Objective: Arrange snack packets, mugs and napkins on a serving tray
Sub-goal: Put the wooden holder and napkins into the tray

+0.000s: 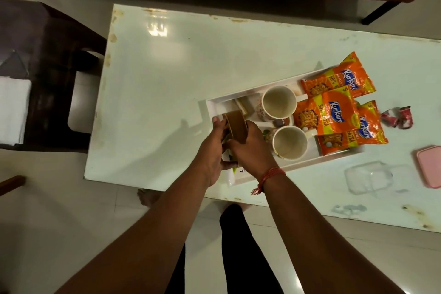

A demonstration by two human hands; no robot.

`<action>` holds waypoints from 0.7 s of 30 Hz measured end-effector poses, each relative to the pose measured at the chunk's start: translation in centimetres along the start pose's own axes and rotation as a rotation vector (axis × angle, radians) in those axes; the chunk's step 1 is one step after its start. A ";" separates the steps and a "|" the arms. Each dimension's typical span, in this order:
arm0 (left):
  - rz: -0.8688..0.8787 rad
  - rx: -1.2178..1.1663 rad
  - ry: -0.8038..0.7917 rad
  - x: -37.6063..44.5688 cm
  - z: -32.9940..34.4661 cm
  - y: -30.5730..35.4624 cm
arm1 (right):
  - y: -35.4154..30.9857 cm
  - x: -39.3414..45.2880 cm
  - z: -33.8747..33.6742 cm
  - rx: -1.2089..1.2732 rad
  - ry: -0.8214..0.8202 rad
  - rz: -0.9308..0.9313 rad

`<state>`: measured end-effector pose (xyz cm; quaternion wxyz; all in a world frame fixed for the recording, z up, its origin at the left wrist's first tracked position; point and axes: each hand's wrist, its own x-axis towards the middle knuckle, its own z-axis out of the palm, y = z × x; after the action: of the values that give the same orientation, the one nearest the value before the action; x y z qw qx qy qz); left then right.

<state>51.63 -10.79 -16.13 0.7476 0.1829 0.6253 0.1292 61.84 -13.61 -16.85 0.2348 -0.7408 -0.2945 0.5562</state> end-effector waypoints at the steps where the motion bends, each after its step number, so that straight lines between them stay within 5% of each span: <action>1: -0.007 0.003 0.010 0.2 0.0 -0.1 | 0.1 0.1 0.0 -0.008 0.002 0.003; 9: 0.035 0.022 0.048 0.7 -0.4 -0.5 | 0.4 -0.2 0.4 -0.130 0.045 -0.044; 15: 0.130 -0.071 0.100 -0.6 -3.8 0.5 | -1.3 -2.6 2.1 -0.352 0.263 -0.234; 21: 0.176 -0.125 0.170 -2.1 -10.9 2.3 | -4.1 -4.3 8.7 -0.509 0.205 -0.310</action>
<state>40.57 -8.38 -14.86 0.6875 0.1786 0.6588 0.2479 51.88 -13.48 -13.52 0.1523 -0.7743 -0.5083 0.3447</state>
